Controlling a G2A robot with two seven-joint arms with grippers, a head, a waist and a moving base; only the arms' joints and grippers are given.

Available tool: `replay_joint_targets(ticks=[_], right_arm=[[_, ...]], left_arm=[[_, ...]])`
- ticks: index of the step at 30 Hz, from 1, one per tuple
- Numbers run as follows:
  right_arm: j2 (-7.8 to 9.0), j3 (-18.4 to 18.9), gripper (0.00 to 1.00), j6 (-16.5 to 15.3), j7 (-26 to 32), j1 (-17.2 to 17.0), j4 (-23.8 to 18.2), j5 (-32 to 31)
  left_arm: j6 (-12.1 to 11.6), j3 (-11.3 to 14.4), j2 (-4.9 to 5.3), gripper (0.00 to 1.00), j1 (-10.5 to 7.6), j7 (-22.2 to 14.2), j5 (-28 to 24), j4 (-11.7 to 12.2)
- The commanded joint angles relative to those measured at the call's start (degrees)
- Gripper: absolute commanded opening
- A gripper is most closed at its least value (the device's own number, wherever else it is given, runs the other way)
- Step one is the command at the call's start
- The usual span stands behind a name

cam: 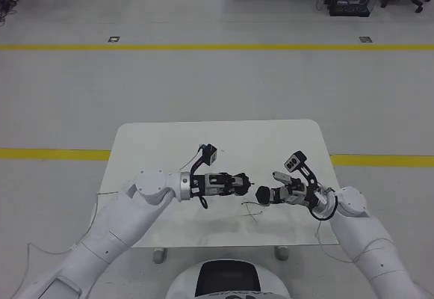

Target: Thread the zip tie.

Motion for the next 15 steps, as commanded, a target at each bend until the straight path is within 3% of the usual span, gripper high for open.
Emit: replay_joint_targets(ticks=[1, 4, 11, 12, 14, 15], right_arm=[[0.03, 0.00, 1.00, -0.43, 1.06, 0.16, -0.06, 0.24], [0.04, 0.05, 1.00, -0.53, 1.41, 0.17, -0.04, 0.54], [-0.04, -0.15, 1.00, -1.37, -0.24, -0.24, -1.38, 0.16], [0.00, -0.12, 0.91, -1.79, -0.08, -0.28, -1.62, -0.16], [0.06, 0.01, 0.49, -2.67, 0.71, -0.30, -1.87, -0.21], [0.10, 0.06, 0.47, -3.04, 1.15, -0.16, -1.80, -0.53]], left_arm=[[-0.94, -0.31, 0.26, 0.00, 0.14, -0.87, 1.23, -0.48], [-2.26, -0.61, 0.53, 0.00, 0.28, -2.06, 1.95, -1.19], [-2.16, -0.51, 0.52, 0.00, 0.44, -1.38, 2.14, -1.35], [-1.82, -0.28, 0.52, 0.00, 0.61, -0.85, 2.51, -1.55], [-1.18, -0.32, 0.56, 0.00, 0.88, -0.67, 1.69, -1.68], [-0.96, -0.35, 0.60, 0.00, 0.98, -0.88, 1.29, -1.67]])
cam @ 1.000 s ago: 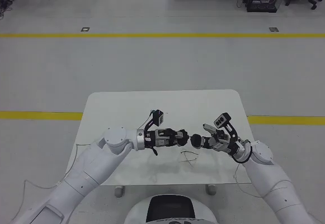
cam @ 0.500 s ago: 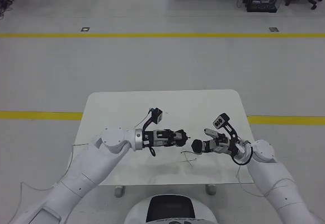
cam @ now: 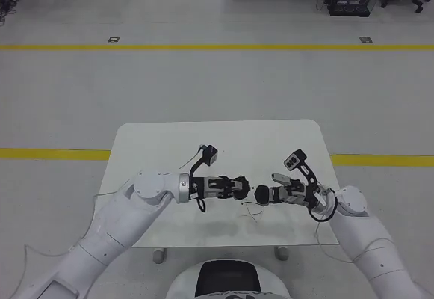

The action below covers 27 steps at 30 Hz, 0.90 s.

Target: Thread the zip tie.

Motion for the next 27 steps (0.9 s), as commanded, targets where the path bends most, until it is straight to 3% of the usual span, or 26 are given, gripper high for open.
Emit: replay_joint_targets(ticks=[1, 10, 20, 27], right_arm=[[0.07, 0.03, 0.45, -0.62, 0.82, 0.24, 0.19, -0.56], [0.03, -1.23, 0.26, -2.53, 2.07, 0.73, 1.17, -1.43], [-0.08, -2.83, 0.27, -3.49, 2.07, 1.43, 1.88, -1.49], [-0.22, -3.60, 0.17, -3.91, 1.71, 1.98, 2.36, -1.33]], left_arm=[[0.41, -0.17, 0.09, 0.00, 0.09, -0.28, -0.69, 0.00], [1.93, -0.23, 0.33, 0.00, 0.35, -1.48, -2.81, 0.53], [2.80, 0.24, 0.53, 0.00, 0.08, -2.96, -3.66, 0.62], [3.25, 0.43, 0.69, 0.00, -0.06, -2.92, -3.40, 0.92]])
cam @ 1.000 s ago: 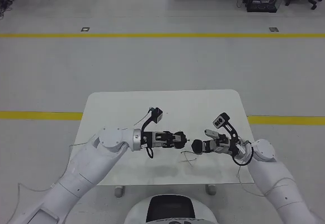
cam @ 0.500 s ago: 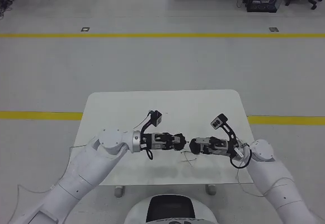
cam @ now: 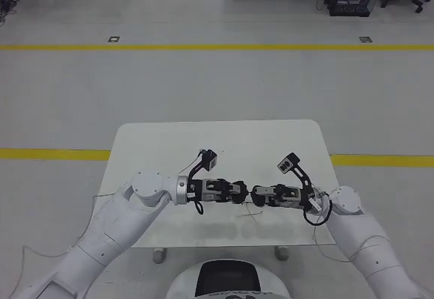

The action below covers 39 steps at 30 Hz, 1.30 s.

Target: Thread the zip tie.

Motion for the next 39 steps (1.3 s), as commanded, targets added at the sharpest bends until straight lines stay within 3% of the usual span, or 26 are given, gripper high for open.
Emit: replay_joint_targets(ticks=[1, 10, 21, 33, 36, 39], right_arm=[[-0.03, -0.09, 0.14, 0.00, -0.19, 0.06, -0.06, 0.00], [-0.24, -0.01, 0.10, 0.00, -0.28, -0.16, -0.45, 0.20], [-0.45, -0.07, 0.20, 0.00, -0.32, -0.17, -0.05, -0.17], [-0.66, 0.00, 0.12, 0.00, -0.08, -0.16, -0.10, -0.21], [-0.69, -0.06, 0.02, 0.00, -0.01, -0.17, -0.05, -0.38], [-0.71, -0.08, 0.00, 0.00, -0.03, -0.17, -0.01, -0.50]], left_arm=[[0.15, 0.09, 0.03, 0.00, -0.03, 0.12, 0.15, 0.00], [0.21, 0.43, 0.13, 0.00, -0.34, -0.04, -0.30, 0.17], [-0.19, 1.02, 0.13, 0.00, -0.70, 0.05, -0.93, 0.54], [-0.21, 1.48, 0.28, 0.00, -0.67, 0.28, -1.04, 0.43], [-0.23, 1.57, 0.32, 0.00, -0.62, 0.36, -1.07, 0.34], [-0.17, 1.71, 0.35, 0.00, -0.59, 0.44, -1.06, 0.23]])
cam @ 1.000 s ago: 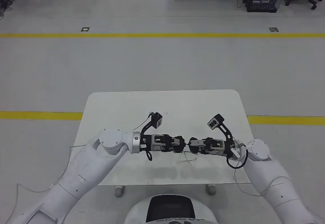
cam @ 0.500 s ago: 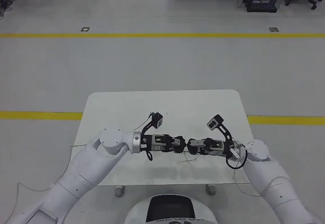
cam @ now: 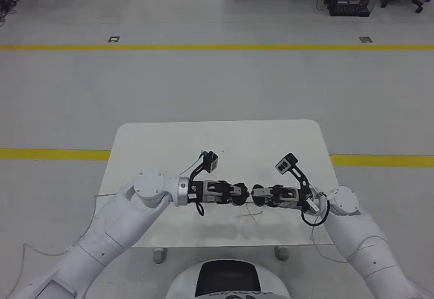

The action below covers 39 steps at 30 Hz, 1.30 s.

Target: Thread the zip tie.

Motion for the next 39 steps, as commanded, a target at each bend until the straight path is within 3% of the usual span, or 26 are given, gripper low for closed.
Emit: replay_joint_targets(ticks=[1, 9, 12, 26, 33, 39], right_arm=[[-0.01, -0.01, 0.00, 0.00, -0.02, -0.01, 0.02, -0.08], [0.01, 0.14, 0.00, 0.00, 0.06, -0.17, -0.05, -0.40], [-0.03, 0.07, 0.00, 0.00, -0.03, -0.20, -0.05, -0.67], [-0.29, -0.20, 0.00, 0.00, -0.17, 0.06, 0.20, -0.66], [-0.40, -0.06, 0.00, 0.00, 0.03, -0.02, 0.12, -0.56], [-0.47, 0.10, 0.00, 0.00, 0.24, -0.14, -0.04, -0.59]], left_arm=[[0.09, 0.09, 0.02, 0.00, 0.00, 0.04, 0.02, -0.07], [0.31, 0.21, 0.13, 0.00, -0.01, 0.50, 0.08, -0.23], [0.40, 0.24, 0.17, 0.09, 0.01, 0.56, -0.13, -0.28], [0.15, 0.48, 0.28, 0.00, -0.25, 0.47, -0.64, -0.10], [0.10, 0.77, 0.29, 0.11, -0.45, 0.47, -0.71, 0.02], [-0.03, 1.06, 0.26, 0.10, -0.59, 0.53, -0.94, 0.17]])
